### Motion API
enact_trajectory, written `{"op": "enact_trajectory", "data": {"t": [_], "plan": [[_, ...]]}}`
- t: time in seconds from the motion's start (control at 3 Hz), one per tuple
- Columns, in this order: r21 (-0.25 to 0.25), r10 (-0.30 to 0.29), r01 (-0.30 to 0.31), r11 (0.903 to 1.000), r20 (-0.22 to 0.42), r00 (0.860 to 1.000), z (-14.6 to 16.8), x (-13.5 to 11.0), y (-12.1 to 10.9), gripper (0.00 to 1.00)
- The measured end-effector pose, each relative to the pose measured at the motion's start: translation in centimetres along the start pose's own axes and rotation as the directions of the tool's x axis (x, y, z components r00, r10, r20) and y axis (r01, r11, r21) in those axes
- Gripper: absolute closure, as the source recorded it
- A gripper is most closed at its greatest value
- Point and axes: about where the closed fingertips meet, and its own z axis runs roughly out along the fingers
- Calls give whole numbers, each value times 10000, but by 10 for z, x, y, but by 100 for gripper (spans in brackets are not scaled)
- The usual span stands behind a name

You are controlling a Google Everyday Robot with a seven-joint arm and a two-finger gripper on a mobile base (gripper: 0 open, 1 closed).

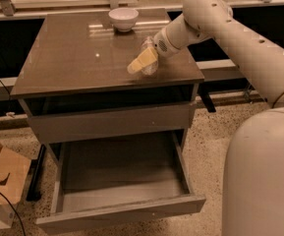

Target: Place water bottle into middle drawer

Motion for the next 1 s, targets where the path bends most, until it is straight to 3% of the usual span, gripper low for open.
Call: {"op": "enact_trajectory", "data": {"t": [0.33, 1.0], "plan": [[-29, 135, -135, 9999, -6, 9999, 8, -6, 0, 24], [309, -320, 322, 9990, -70, 9995, 2, -24, 5, 70]]}}
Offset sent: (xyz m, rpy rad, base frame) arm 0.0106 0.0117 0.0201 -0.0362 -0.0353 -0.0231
